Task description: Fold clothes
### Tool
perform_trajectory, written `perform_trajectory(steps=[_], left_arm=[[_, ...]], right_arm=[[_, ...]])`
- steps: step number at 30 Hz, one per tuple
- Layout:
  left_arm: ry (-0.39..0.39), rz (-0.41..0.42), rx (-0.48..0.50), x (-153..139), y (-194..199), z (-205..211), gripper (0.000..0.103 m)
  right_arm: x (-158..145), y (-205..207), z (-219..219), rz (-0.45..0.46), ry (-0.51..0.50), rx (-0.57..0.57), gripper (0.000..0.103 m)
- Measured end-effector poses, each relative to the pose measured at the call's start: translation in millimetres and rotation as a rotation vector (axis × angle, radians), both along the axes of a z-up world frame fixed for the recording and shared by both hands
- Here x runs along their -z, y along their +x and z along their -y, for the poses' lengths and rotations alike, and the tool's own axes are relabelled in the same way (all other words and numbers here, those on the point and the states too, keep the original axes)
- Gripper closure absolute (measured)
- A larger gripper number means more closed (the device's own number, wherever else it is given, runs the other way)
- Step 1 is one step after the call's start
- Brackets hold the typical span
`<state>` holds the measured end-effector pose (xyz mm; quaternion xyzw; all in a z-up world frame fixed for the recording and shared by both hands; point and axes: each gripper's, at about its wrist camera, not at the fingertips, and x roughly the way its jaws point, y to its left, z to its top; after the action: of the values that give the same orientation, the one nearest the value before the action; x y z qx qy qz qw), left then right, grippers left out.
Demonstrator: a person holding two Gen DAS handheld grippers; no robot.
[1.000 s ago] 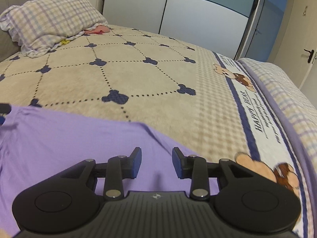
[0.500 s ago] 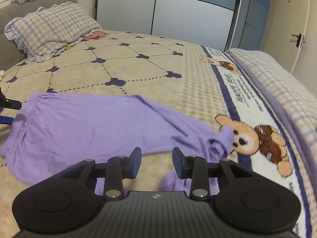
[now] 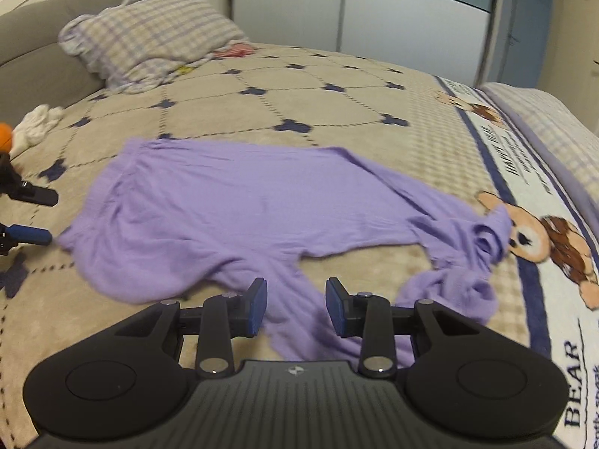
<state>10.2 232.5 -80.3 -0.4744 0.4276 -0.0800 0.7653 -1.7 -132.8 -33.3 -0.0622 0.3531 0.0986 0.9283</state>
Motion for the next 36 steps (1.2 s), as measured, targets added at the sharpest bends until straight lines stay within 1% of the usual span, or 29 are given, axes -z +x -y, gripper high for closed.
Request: perform_trajectory(steps=[2,5,6,10,12,14,17,19,20,21,25,26,28,31,36], left_arm=[[-0.033,-0.014,-0.023,3.2,-2.8,4.9,0.047],[-0.069,-0.03,-0.058,7.4,-6.1,13.7,0.057],[-0.081,-0.036,-0.069,8.8,-7.1,16.6,0.059],[-0.13,-0.058,-0.114,14.5,-11.5,28.4,0.061],[-0.126,-0.064,-0.142,17.3,-10.0,37.4,0.061],[-0.119,-0.069,-0.183,20.5,-9.1,43.4,0.064],[-0.098,-0.069,-0.245,21.9,-9.8,50.0,0.073],[-0.071,-0.063,-0.277,20.8,-12.9,49.1,0.092],[-0.054,-0.06,-0.294,19.9,-14.9,47.9,0.092],[-0.037,-0.057,-0.311,19.0,-17.1,46.7,0.096],[0.083,-0.008,-0.384,6.4,-30.6,35.5,0.098],[0.091,-0.002,-0.396,4.4,-33.8,30.1,0.098],[0.098,0.006,-0.416,0.9,-39.8,18.9,0.098],[0.073,-0.006,-0.423,2.9,-47.6,5.0,0.098],[0.041,-0.004,-0.393,3.3,-53.8,-3.2,0.098]], right_arm=[[0.3,-1.5,-6.9,-0.008,-0.002,-0.022,0.066],[0.9,-1.8,-13.6,-0.014,-0.009,-0.048,0.066],[1.1,-1.8,-15.4,-0.013,-0.012,-0.054,0.066],[2.5,-0.8,-16.1,-0.017,-0.016,-0.065,0.066],[3.5,-1.4,-15.2,-0.016,-0.022,-0.073,0.066],[4.9,-2.4,-14.9,-0.013,-0.036,-0.082,0.066],[8.2,-4.2,-13.9,-0.01,-0.056,-0.1,0.066],[10.6,-3.6,-13.7,-0.012,-0.073,-0.108,0.066],[11.7,-3.3,-13.6,-0.013,-0.082,-0.112,0.066],[12.6,-2.7,-13.1,-0.016,-0.086,-0.115,0.066],[13.8,-1.8,-11.1,-0.027,-0.092,-0.133,0.066],[13.5,-2.7,-11.4,-0.027,-0.094,-0.14,0.066],[13.1,-5.8,-13.3,-0.025,-0.099,-0.164,0.066],[12.9,-12.2,-18.1,-0.021,-0.107,-0.214,0.066],[12.2,-27.3,-27.8,-0.013,-0.112,-0.314,0.066]])
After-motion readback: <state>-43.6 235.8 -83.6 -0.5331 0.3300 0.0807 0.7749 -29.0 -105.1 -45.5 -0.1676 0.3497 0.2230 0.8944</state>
